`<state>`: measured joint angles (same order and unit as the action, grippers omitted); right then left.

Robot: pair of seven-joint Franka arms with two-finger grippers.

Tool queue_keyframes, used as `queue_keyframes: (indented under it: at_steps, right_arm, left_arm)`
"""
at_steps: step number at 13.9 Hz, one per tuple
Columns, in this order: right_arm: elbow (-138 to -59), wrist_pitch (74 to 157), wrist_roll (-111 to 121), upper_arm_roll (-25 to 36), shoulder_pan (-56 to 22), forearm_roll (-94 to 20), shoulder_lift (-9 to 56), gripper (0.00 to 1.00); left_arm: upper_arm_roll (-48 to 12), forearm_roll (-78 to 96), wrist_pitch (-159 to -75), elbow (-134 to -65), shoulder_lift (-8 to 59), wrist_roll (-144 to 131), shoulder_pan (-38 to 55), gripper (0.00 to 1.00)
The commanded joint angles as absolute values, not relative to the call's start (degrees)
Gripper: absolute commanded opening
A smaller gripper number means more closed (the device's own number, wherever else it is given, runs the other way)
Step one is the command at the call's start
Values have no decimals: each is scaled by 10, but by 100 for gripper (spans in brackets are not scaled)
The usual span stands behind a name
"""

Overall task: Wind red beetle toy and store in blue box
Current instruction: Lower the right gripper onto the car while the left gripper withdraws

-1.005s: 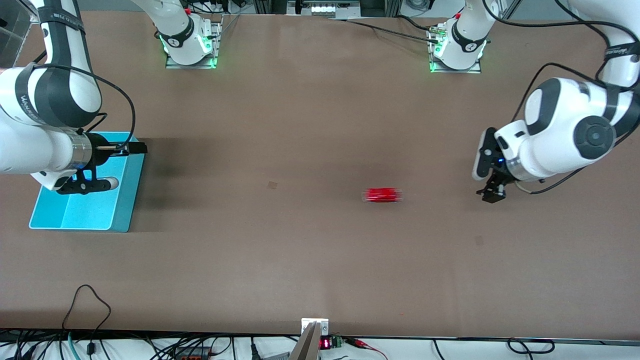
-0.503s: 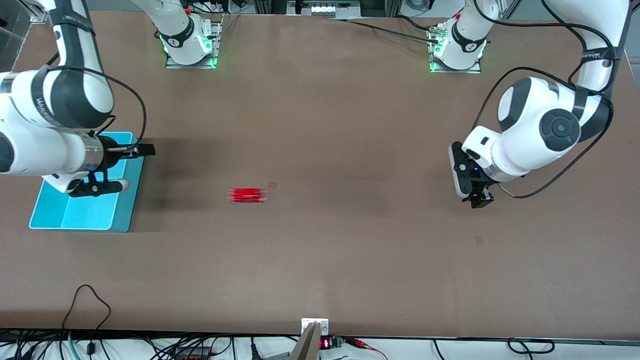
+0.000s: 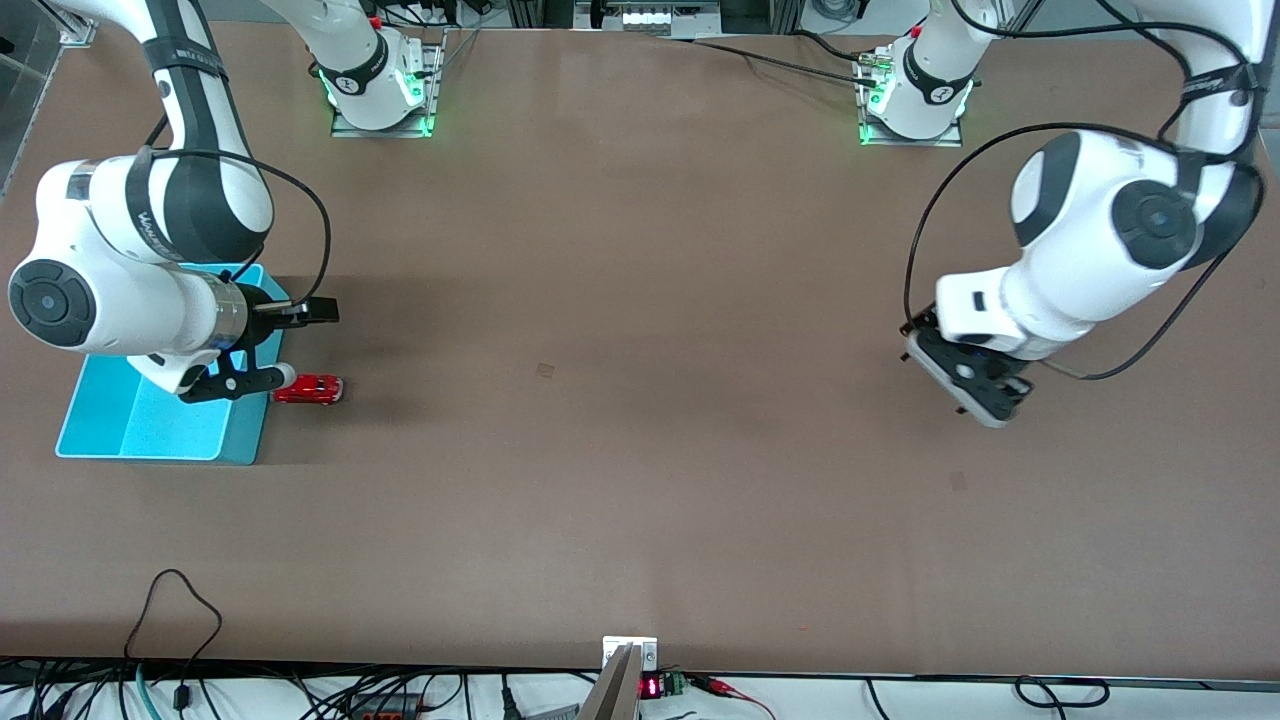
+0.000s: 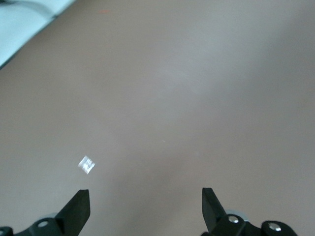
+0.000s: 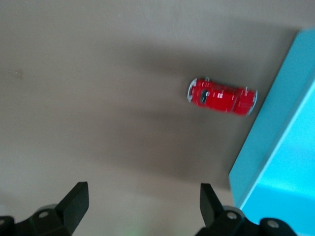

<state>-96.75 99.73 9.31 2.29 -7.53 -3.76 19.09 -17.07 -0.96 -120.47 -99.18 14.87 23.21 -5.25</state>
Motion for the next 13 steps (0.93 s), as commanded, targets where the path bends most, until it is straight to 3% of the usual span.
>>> queue_keyframes:
  at_steps: [1, 3, 6, 9, 13]
  right_arm:
    - [-1014, 1069, 212, 15, -53, -40, 181, 100]
    - [-1050, 1126, 307, -13, -34, -26, 180, 100]
    - [-1105, 1221, 494, -54, 10, 24, 181, 100]
    - [-1162, 1289, 613, -56, 26, 27, 180, 100]
    - [-1214, 1368, 724, -57, 39, 55, 181, 100]
  left_arm:
    - [-106, -4, -1187, -964, 135, 103, -18, 100]
    - [-59, -3, -1139, -940, 127, 67, 8, 100]
    - [-41, 0, -1051, -893, 123, -10, 11, 100]
    - [8, 31, -1021, -892, 92, -43, 32, 100]
    - [10, 40, -949, -898, 58, -43, 16, 100]
